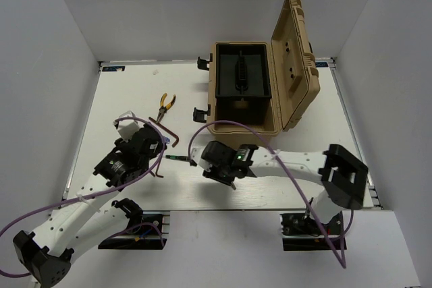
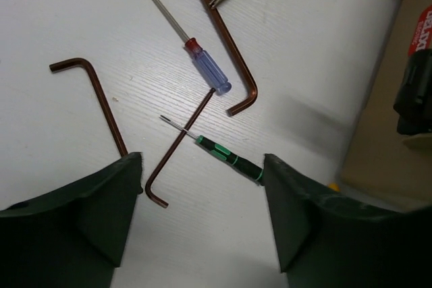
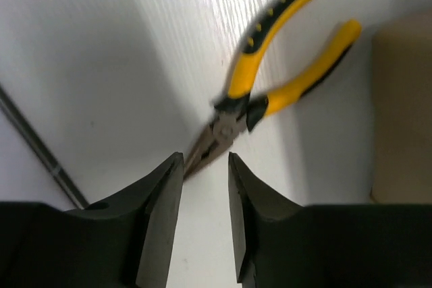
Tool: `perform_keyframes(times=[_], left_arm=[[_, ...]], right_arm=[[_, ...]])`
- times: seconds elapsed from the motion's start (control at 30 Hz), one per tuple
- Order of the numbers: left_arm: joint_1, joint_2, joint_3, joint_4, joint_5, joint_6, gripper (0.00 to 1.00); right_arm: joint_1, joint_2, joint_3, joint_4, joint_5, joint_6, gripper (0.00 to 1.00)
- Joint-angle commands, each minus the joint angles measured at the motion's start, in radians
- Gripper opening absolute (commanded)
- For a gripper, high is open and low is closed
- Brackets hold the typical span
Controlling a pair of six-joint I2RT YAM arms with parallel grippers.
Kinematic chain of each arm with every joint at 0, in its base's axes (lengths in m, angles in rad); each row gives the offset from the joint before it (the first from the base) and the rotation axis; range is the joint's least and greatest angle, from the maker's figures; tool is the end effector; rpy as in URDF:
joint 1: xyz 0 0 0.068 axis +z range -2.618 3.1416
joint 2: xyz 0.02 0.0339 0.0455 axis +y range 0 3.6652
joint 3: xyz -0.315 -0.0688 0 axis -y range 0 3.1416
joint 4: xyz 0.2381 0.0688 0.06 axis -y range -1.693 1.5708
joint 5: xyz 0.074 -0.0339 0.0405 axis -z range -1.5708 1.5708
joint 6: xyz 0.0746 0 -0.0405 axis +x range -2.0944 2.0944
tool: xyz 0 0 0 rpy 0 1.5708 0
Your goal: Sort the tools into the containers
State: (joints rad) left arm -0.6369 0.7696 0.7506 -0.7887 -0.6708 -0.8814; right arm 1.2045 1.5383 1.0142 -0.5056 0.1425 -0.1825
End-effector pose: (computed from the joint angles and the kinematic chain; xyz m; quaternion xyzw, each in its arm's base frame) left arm 0.1277 -0.0368 0.2924 -0.2285 0.8549 -0.0204 0.4653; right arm 0.1252 0.2969 0.2344 -0.5998 0.7513 0.0705 0.2661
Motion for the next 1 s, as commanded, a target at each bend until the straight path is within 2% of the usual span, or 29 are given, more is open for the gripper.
perform_keyframes(times=[0.0, 0.13, 0.43, 0.67, 0.9, 0.97], left_arm=[[0.005, -0.009, 0.023, -0.081, -0.039, -0.069, 0.85], [0.005, -0.029, 0.032, -0.132, -0.058, -0.093, 0.87], [0.005, -0.052, 0.003, -0.132, -0.058, -0.093, 0.88], [0.005, -0.052, -0.007, -0.122, -0.058, -0.093, 0.88], [0.005, -0.052, -0.016, -0.104, -0.058, -0.093, 0.88], [0.005, -0.052, -0.016, -0.104, -0.049, -0.093, 0.88]], right_arm=[[0.024, 0.086, 0.115, 0.041, 0.046, 0.044, 0.4], [0.036, 0.134, 0.17, 0.044, 0.042, 0.063, 0.43], [0.024, 0.227, 0.219, 0.058, 0.061, 0.078, 0.44], [0.01, 0.276, 0.213, 0.099, 0.169, 0.066, 0.44], [0.001, 0.261, 0.195, 0.111, 0.157, 0.052, 0.44], [-0.017, 0.275, 0.201, 0.098, 0.112, 0.067, 0.44]])
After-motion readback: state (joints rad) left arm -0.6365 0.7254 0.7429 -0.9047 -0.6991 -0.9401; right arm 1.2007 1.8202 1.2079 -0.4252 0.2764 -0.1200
